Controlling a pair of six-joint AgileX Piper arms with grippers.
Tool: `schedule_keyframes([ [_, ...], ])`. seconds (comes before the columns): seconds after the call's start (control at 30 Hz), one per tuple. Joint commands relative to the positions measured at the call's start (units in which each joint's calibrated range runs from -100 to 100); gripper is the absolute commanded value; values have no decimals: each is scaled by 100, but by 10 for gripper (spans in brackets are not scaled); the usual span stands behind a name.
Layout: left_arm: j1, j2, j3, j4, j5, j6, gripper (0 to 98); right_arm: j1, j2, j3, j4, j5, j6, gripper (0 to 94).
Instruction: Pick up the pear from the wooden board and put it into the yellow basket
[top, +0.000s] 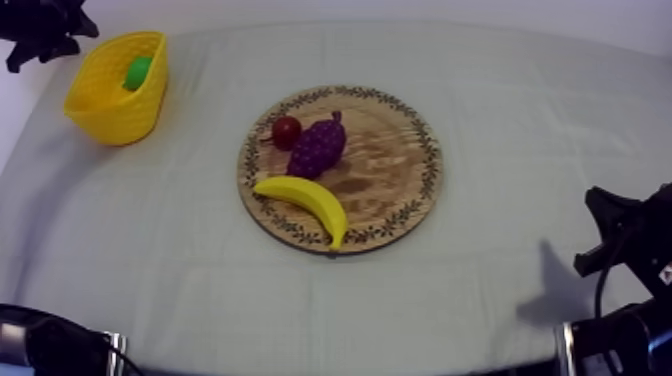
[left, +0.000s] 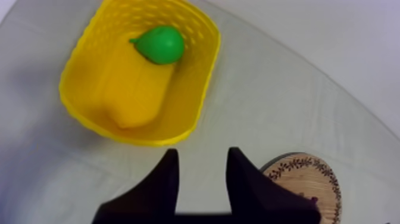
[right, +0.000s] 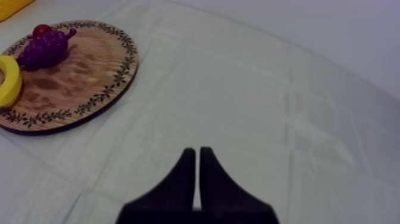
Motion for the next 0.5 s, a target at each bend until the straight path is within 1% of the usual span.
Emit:
schedule_keyframes([
  [0.0,5,-606,766,14,-375,-66,228,1,-4,-5,1,2,-1,4],
  [0.13,9,-1255,1478,-52,-781,-217,133,1,-4,-5,1,2,-3,4],
  [0.27,18,-1875,2049,-175,-999,-408,42,1,-4,-5,1,2,-3,4],
  [0.47,107,-2716,2953,-360,-1340,-826,6,1,-4,-5,1,2,-3,4],
])
